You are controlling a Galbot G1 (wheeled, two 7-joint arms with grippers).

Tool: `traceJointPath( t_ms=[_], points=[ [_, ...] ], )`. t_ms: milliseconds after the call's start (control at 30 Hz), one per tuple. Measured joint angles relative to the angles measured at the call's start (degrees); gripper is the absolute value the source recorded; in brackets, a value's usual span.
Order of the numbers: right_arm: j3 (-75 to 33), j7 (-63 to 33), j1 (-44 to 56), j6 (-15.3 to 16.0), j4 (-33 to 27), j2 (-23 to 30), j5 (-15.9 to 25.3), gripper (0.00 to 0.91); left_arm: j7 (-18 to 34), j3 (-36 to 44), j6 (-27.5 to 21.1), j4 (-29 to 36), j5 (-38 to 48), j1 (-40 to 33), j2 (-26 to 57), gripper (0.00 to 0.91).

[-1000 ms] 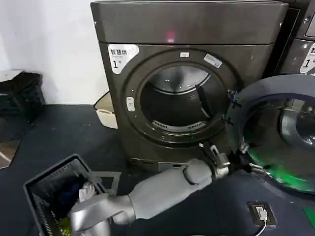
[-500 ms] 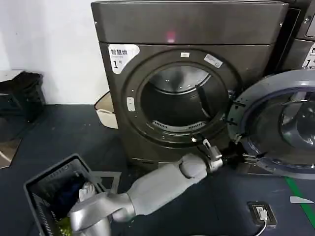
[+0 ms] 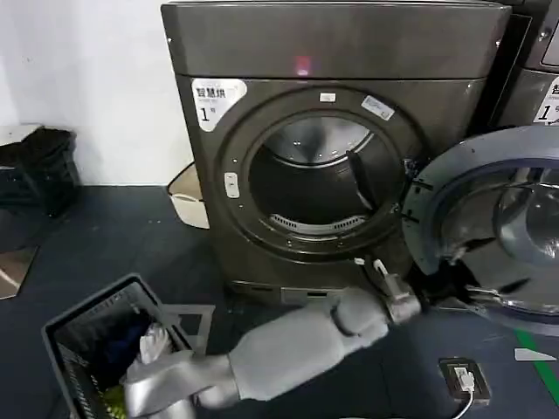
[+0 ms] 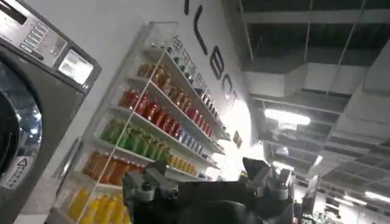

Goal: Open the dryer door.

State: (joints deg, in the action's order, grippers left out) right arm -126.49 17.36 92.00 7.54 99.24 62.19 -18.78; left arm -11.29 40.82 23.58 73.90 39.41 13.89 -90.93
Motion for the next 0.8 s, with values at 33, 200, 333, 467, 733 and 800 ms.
traceJointPath(
  t_ms=[33, 200, 333, 467, 733, 800],
  points=[
    [0.1, 0.0, -0.1, 0.0, 0.0, 0.0, 0.1, 0.907, 0.0, 0.0, 1.3, 1.2, -0.8, 0.3, 2.1, 0.907],
    [0.1, 0.2, -0.6, -0.1, 0.2, 0.0, 0.7, 0.907, 0.8, -1.2, 2.3, 8.2, -1.3, 2.7, 11.9, 0.907],
    [-0.4, 0.3, -0.6, -0.1, 0.4, 0.0, 0.9, 0.907, 0.7, -2.2, 2.4, 13.2, -0.9, 4.6, 18.8, 0.907],
    [-1.0, 0.6, -0.8, -0.1, 0.7, -0.2, 1.6, 0.907, 0.3, -3.6, 1.8, 18.7, -0.1, 5.9, 26.0, 0.907],
    [-1.6, 0.1, -2.1, 0.3, 2.2, -0.4, 4.1, 0.907, -2.8, -9.3, -4.2, 29.7, 0.8, 11.0, 43.2, 0.907],
    [-1.5, 0.1, -2.3, 0.3, 2.4, -0.5, 4.4, 0.907, -3.0, -10.9, -7.0, 32.3, 0.8, 12.4, 47.4, 0.907]
  ],
)
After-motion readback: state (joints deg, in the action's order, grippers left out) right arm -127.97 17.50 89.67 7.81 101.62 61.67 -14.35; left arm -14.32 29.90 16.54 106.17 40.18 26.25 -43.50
